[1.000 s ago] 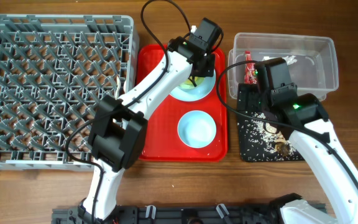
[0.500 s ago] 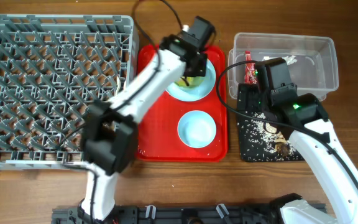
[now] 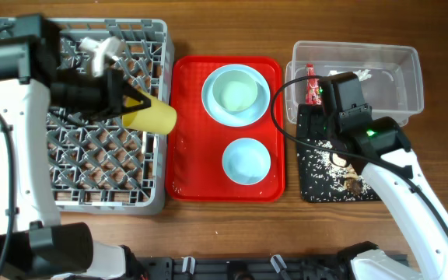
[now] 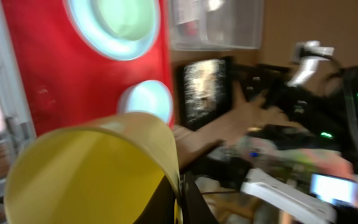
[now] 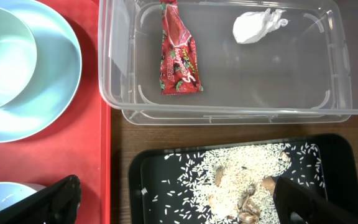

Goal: Sort waste into correct bins and load items into the dishwasher rack
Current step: 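Carry the yellow cup into the dish rack with the left gripper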

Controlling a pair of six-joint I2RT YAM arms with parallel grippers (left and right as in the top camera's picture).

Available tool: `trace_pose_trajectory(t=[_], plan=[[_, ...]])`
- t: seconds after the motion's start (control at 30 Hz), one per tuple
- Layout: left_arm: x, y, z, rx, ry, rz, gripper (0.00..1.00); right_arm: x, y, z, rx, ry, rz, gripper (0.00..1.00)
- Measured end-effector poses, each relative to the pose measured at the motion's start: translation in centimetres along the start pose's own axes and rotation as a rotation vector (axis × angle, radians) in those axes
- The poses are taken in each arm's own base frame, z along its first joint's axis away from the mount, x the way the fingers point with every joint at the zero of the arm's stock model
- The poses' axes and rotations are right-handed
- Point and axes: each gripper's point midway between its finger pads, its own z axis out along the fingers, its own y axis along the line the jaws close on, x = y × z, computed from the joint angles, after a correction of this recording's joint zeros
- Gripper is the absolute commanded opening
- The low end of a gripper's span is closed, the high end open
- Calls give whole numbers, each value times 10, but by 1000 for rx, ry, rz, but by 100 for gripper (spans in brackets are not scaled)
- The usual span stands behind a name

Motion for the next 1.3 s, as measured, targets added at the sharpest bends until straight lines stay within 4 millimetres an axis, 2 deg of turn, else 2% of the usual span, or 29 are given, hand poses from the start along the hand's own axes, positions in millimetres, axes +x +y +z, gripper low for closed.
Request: trace_pose_trajectory(t=[0.13, 0.3, 0.47, 0.6, 0.77, 0.97, 1.13, 1.2, 1.3], plan=[[17, 29, 14, 206, 0, -94, 4, 0, 0, 0, 0, 0, 0, 100], [53, 64, 34, 358, -8, -233, 4, 0, 0, 0, 0, 0, 0, 100], [73, 107, 23, 393, -147, -337, 5, 0, 0, 0, 0, 0, 0, 100], [76, 134, 18, 368, -254, -326, 6, 0, 0, 0, 0, 0, 0, 100], [71, 137, 15, 375, -294, -301, 6, 0, 0, 0, 0, 0, 0, 100], [72, 116, 20, 446, -245, -358, 4, 0, 0, 0, 0, 0, 0, 100], [70, 105, 30, 460, -218, -299, 4, 0, 0, 0, 0, 0, 0, 100], [68, 108, 36, 443, -215, -244, 4, 0, 0, 0, 0, 0, 0, 100], [61, 121, 42, 401, -244, -181, 4, 0, 0, 0, 0, 0, 0, 100]])
